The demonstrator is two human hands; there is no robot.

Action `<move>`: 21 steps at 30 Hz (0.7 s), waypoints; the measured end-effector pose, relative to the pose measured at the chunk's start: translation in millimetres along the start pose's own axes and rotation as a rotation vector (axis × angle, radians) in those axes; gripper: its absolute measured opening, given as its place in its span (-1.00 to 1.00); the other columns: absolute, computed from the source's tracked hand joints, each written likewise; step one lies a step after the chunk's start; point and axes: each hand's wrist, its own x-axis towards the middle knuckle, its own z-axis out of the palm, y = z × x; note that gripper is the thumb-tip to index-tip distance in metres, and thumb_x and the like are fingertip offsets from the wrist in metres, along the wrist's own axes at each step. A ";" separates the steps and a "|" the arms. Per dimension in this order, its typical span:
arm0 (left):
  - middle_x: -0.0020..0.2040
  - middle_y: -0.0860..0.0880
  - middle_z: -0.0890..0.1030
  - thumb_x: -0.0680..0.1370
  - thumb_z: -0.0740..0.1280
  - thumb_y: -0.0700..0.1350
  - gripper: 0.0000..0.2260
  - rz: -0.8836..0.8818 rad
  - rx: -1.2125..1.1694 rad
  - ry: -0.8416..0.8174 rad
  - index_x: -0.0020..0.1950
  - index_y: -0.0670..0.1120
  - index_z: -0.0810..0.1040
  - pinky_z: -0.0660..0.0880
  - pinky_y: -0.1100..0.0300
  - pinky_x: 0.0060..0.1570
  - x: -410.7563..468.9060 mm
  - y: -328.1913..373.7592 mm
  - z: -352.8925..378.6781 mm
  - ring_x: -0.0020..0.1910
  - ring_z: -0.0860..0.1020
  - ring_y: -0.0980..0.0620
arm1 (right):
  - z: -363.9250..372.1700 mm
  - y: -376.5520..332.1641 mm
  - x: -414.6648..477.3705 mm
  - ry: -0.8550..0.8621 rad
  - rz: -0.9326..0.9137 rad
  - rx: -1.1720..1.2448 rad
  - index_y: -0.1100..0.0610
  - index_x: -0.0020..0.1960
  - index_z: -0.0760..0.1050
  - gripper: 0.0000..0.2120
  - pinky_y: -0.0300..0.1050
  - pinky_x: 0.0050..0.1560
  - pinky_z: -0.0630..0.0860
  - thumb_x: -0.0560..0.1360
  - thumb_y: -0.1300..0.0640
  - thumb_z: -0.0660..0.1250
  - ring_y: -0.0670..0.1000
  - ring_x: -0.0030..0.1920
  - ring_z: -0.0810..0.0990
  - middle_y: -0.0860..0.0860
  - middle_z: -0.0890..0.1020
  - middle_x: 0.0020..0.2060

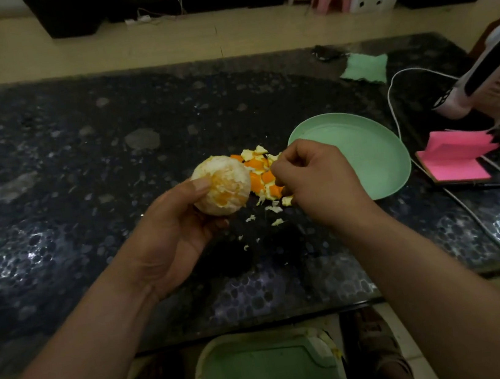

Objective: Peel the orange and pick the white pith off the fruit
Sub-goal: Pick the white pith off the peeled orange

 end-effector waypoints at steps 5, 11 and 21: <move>0.13 -0.20 0.67 0.47 0.37 0.03 -0.55 -0.039 -0.095 -0.031 0.30 -0.15 0.68 0.59 0.20 -0.22 -3.2 3.4 -5.1 -0.11 0.61 -0.06 | 2.3 0.9 0.9 0.011 -0.001 -0.019 0.09 -0.16 0.62 -0.89 0.27 -0.14 0.67 0.53 0.13 0.41 0.19 -0.13 0.70 0.10 0.69 -0.24; 0.19 -0.19 0.62 0.40 0.49 0.11 -0.34 -0.005 -0.133 -0.125 0.45 -0.14 0.57 0.56 0.17 -0.16 -2.5 10.5 -16.8 -0.09 0.58 -0.05 | 0.9 12.5 7.3 0.011 0.031 -0.070 0.05 -0.16 0.63 -0.86 0.20 -0.09 0.70 0.57 0.10 0.40 0.09 -0.16 0.71 0.01 0.70 -0.26; 0.08 -0.18 0.65 0.47 0.38 0.08 -0.42 -0.063 -0.040 0.078 0.43 -0.16 0.57 0.57 0.21 -0.25 3.1 1.2 -11.2 -0.17 0.62 -0.01 | 8.1 25.3 13.1 -0.155 -0.106 -0.721 0.07 -0.07 0.59 -0.84 0.00 -0.17 0.51 0.62 0.00 0.39 0.09 -0.12 0.61 0.02 0.65 -0.17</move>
